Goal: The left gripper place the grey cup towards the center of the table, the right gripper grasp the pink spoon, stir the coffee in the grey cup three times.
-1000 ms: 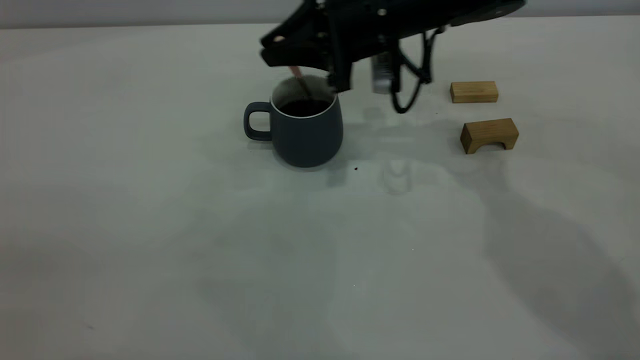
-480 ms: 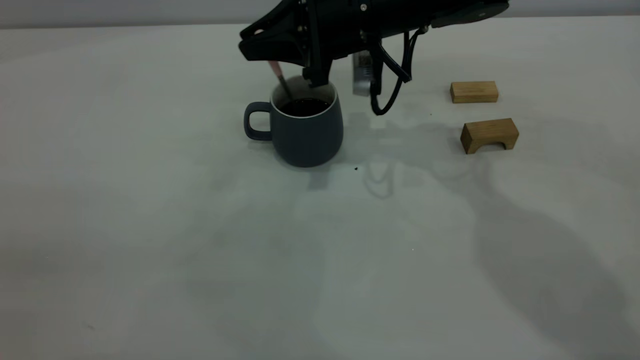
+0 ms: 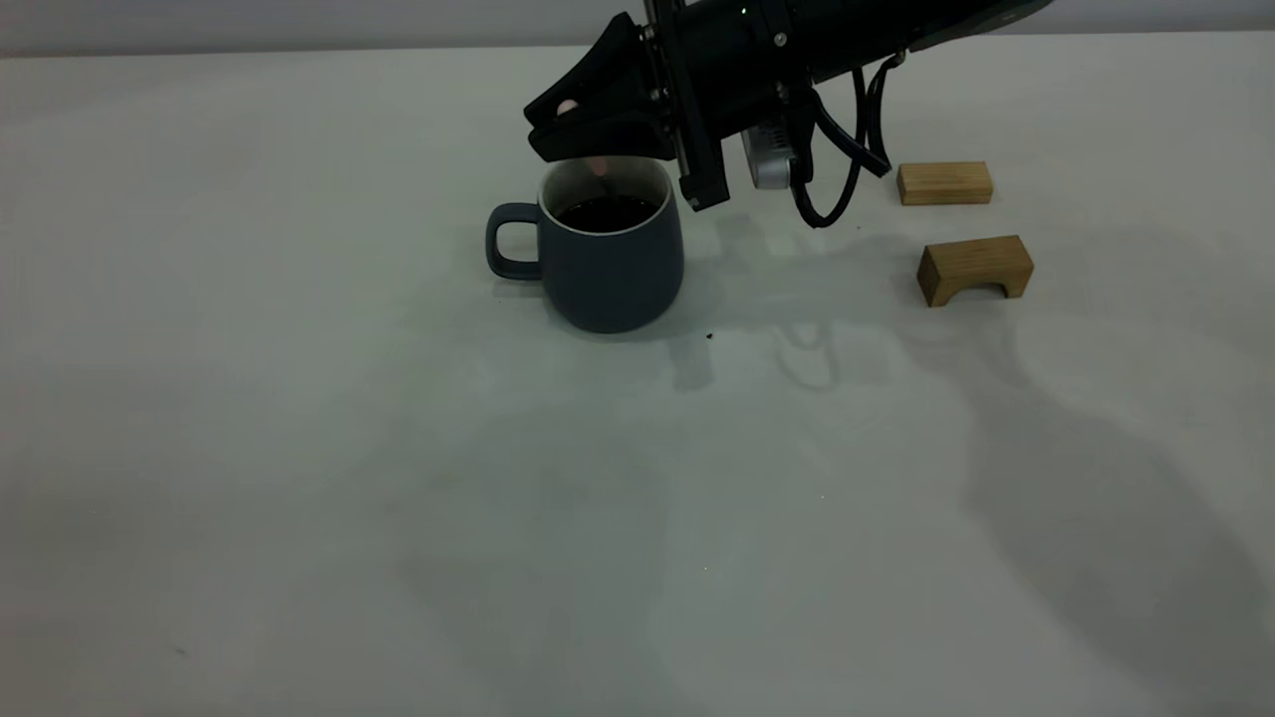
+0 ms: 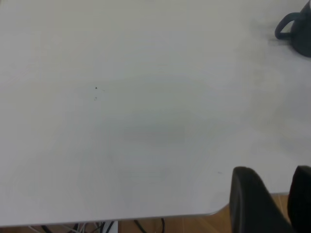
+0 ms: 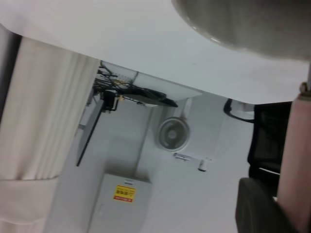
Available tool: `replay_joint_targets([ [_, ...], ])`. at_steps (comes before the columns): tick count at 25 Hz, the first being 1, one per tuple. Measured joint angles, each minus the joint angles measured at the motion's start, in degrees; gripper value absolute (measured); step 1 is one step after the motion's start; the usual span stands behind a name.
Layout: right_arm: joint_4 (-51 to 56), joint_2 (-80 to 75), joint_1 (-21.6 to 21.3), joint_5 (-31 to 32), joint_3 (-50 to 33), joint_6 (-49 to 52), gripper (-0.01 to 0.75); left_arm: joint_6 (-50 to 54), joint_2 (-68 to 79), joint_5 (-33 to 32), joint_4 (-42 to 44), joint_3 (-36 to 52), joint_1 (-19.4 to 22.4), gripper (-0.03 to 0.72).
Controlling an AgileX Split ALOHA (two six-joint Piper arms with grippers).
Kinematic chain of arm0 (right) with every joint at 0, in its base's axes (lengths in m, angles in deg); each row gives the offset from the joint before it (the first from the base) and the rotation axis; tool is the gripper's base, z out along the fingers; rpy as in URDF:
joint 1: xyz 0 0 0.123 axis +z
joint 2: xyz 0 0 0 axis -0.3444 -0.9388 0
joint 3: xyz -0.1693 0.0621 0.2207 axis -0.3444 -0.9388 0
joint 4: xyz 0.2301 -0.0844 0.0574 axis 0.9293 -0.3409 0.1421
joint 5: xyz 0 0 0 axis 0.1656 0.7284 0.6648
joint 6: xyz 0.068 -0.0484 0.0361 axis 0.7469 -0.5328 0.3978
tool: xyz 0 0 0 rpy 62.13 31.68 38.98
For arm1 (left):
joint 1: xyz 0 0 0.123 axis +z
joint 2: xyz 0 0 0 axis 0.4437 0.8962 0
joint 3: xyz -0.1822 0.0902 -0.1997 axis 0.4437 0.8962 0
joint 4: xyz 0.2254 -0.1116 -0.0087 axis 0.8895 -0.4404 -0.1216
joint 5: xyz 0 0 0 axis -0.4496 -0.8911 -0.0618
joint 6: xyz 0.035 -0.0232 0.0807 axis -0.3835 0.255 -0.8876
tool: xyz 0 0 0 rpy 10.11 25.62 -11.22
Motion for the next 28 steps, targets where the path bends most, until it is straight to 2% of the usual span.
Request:
replay_joint_targets([
  [4,-0.3,0.0,0.2,2.0,0.0,-3.1,0.163,0.0,0.0,0.0,0.0,0.0,0.0,0.258],
  [12,-3.0,0.7,0.1,6.3,0.0,-13.8,0.602,0.0,0.0,0.0,0.0,0.0,0.0,0.258],
  [15,-10.0,4.2,-0.5,7.2,0.0,-17.5,0.689,0.0,0.0,0.0,0.0,0.0,0.0,0.258],
  [18,-19.7,10.7,-1.8,8.0,0.0,-18.7,0.694,0.0,0.0,0.0,0.0,0.0,0.0,0.258],
  [20,-27.4,15.6,-2.7,8.7,0.0,-18.8,0.667,0.0,0.0,0.0,0.0,0.0,0.0,0.258],
  [24,-39.6,25.3,-3.8,9.6,0.0,-19.0,0.561,0.0,0.0,0.0,0.0,0.0,0.0,0.258],
  [28,-45.3,33.2,-3.8,10.5,0.0,-19.3,0.440,0.0,0.0,0.0,0.0,0.0,0.0,0.258],
])
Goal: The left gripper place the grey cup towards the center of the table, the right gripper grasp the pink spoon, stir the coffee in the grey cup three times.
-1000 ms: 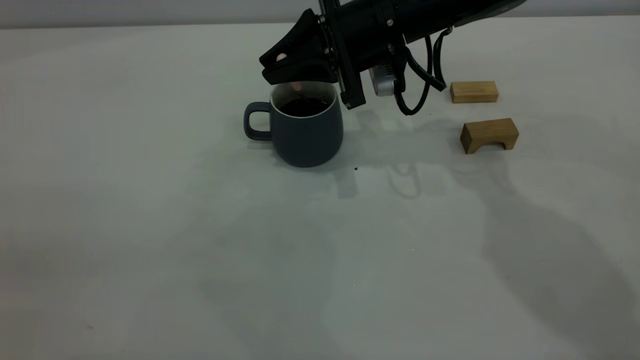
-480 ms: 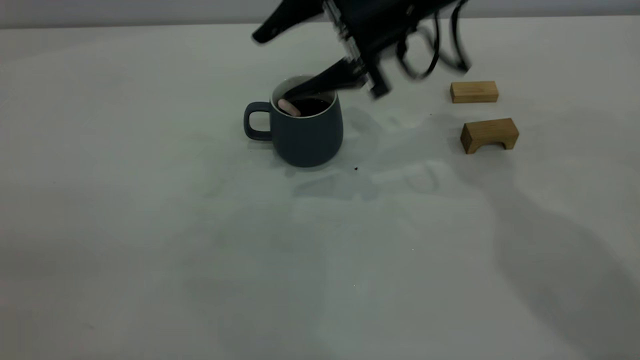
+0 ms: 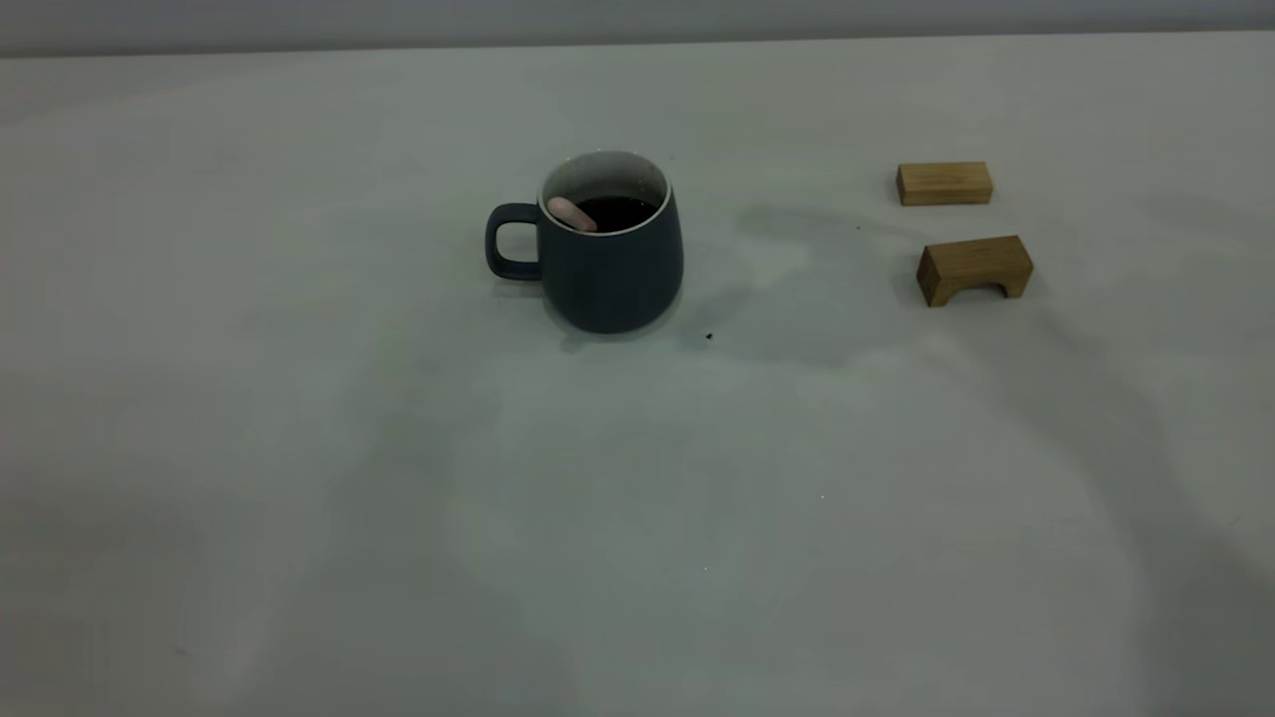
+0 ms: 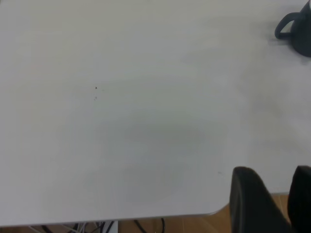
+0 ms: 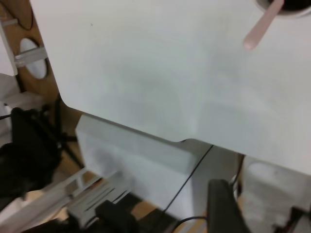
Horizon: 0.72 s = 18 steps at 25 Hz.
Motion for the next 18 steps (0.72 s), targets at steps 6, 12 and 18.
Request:
replay_joint_targets([
  [6,-17.3,11.3,0.6,1.1,-0.3,-3.4,0.276,0.0,0.0,0.0,0.0,0.0,0.0,0.258],
  [12,-29.6,28.4,0.6,1.4,-11.2,-7.5,0.186,0.0,0.0,0.0,0.0,0.0,0.0,0.258],
  [18,-32.9,50.1,0.6,2.1,-31.1,-15.4,0.183,0.0,0.0,0.0,0.0,0.0,0.0,0.258],
])
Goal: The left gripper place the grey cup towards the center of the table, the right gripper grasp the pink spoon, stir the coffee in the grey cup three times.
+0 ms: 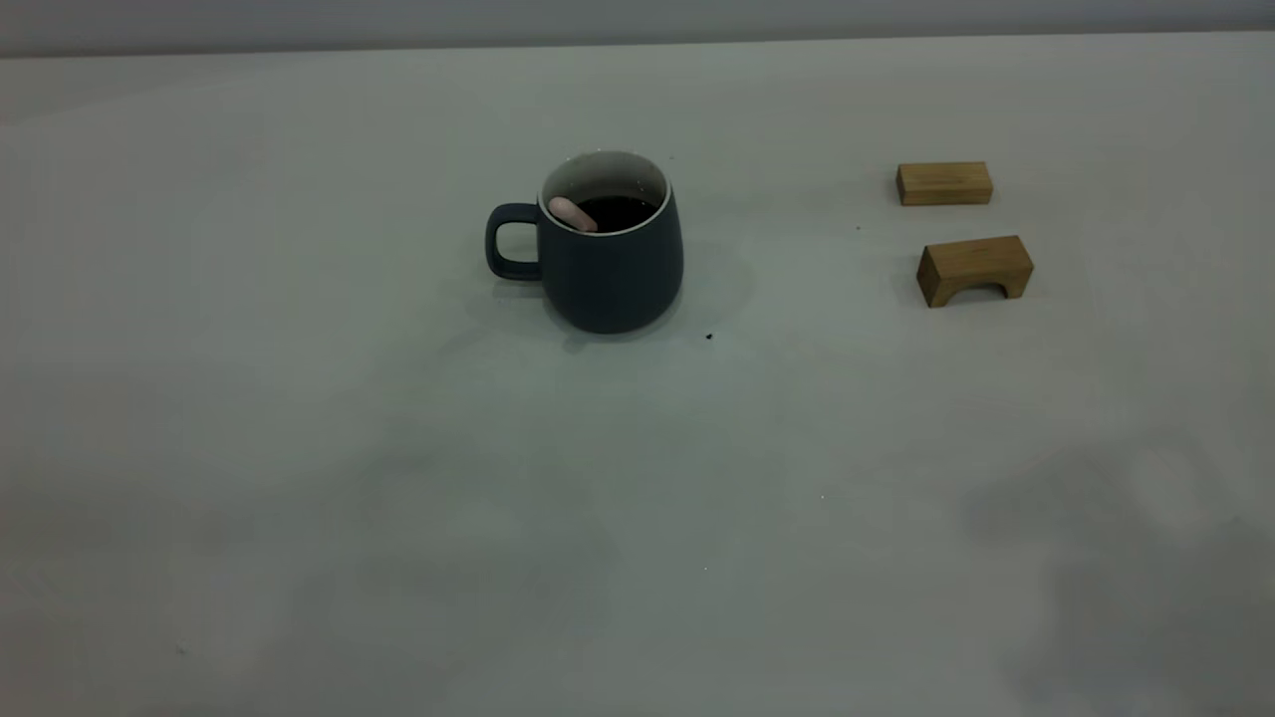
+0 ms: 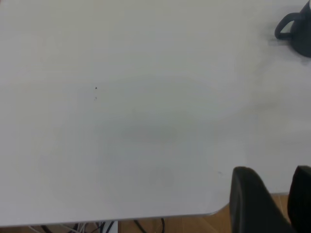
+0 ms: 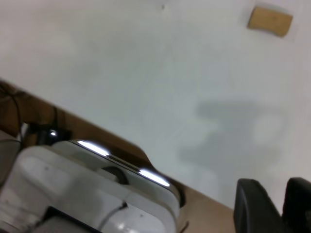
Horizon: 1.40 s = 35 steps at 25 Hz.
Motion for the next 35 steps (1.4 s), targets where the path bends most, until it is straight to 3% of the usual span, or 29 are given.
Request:
replay_joint_targets([
  [4,0.4,15.7,-0.9,0.0,-9.1,-2.7,0.186,0.0,0.0,0.0,0.0,0.0,0.0,0.258],
  [12,0.9,41.0,-13.2,-2.4,-25.6,-3.1,0.187,0.0,0.0,0.0,0.0,0.0,0.0,0.258],
  [16,0.5,47.3,-16.4,-5.4,-31.9,-2.9,0.192,0.0,0.0,0.0,0.0,0.0,0.0,0.258],
  [24,-5.5,54.8,-17.6,-6.9,-35.7,4.2,0.207,0.0,0.0,0.0,0.0,0.0,0.0,0.258],
  [35,-7.1,61.5,-17.6,-6.2,-36.8,4.9,0.221,0.0,-0.1,0.0,0.0,0.0,0.0,0.258],
])
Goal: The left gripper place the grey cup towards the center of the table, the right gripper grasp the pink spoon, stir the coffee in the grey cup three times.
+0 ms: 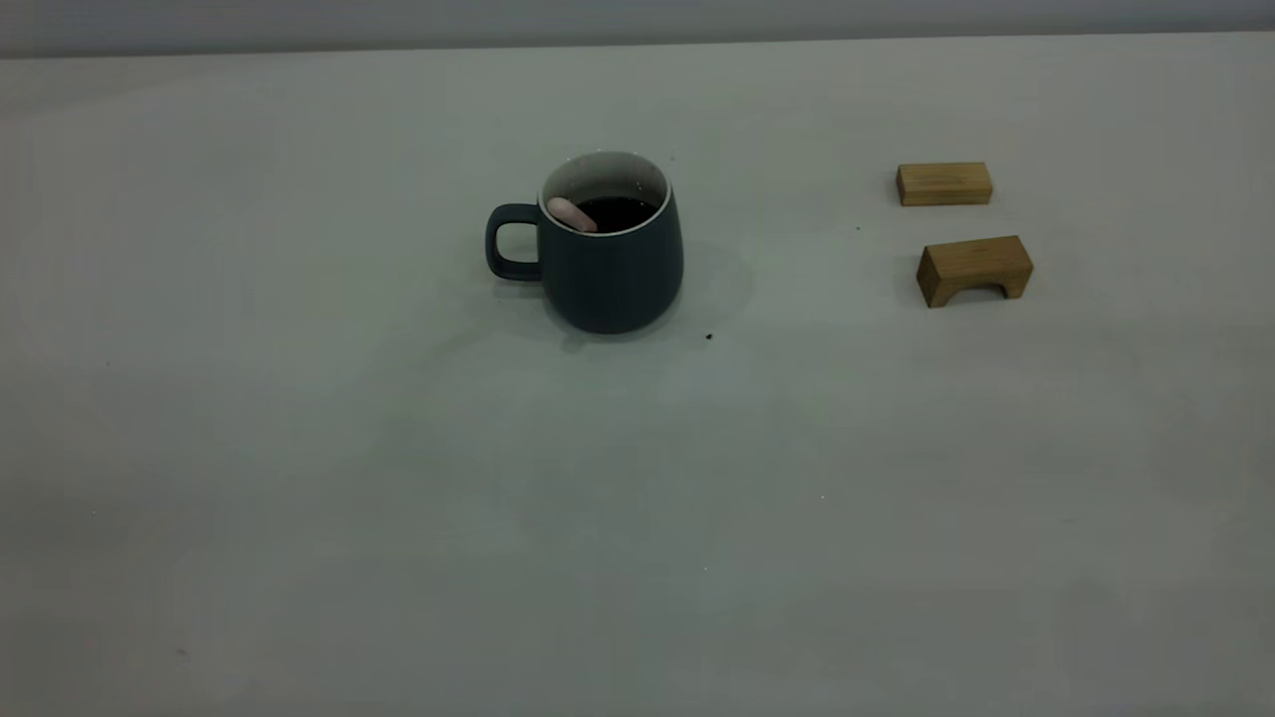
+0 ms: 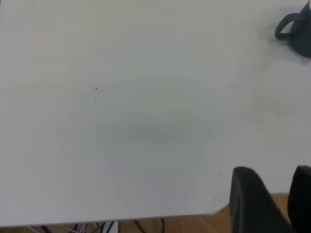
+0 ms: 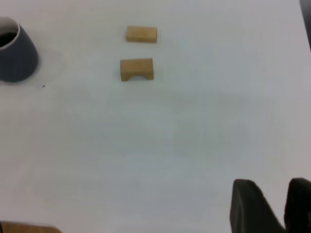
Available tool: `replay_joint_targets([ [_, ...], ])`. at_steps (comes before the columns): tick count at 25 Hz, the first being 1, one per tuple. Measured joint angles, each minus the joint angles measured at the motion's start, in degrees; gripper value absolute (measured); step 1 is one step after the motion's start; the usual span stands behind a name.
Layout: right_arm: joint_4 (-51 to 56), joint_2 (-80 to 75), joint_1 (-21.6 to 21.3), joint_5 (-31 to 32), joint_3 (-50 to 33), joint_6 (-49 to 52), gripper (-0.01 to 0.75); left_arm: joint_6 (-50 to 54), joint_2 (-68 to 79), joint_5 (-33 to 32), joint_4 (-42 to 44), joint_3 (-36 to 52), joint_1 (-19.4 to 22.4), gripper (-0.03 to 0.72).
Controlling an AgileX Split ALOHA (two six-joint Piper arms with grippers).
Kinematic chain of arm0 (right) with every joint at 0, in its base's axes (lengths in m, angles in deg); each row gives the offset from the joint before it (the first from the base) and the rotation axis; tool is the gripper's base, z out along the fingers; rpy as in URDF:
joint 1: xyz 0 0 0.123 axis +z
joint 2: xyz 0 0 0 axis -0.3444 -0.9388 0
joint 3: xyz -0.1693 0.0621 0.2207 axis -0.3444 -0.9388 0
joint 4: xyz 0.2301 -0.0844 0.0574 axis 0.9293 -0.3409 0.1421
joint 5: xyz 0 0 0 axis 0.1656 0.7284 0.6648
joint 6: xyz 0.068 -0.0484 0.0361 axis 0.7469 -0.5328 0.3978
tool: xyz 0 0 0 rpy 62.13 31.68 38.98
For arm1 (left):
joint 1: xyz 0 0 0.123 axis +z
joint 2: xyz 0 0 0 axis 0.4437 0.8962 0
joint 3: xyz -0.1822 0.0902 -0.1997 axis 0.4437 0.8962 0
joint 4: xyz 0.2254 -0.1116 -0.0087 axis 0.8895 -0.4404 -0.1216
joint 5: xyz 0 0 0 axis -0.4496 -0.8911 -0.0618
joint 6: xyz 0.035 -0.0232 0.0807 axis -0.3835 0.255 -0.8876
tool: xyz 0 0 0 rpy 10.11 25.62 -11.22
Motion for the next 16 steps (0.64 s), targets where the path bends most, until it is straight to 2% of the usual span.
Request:
replay_joint_targets([
  [16,0.0,0.2,0.0,0.0,0.0,0.3,0.230,0.0,0.0,0.0,0.0,0.0,0.0,0.258],
])
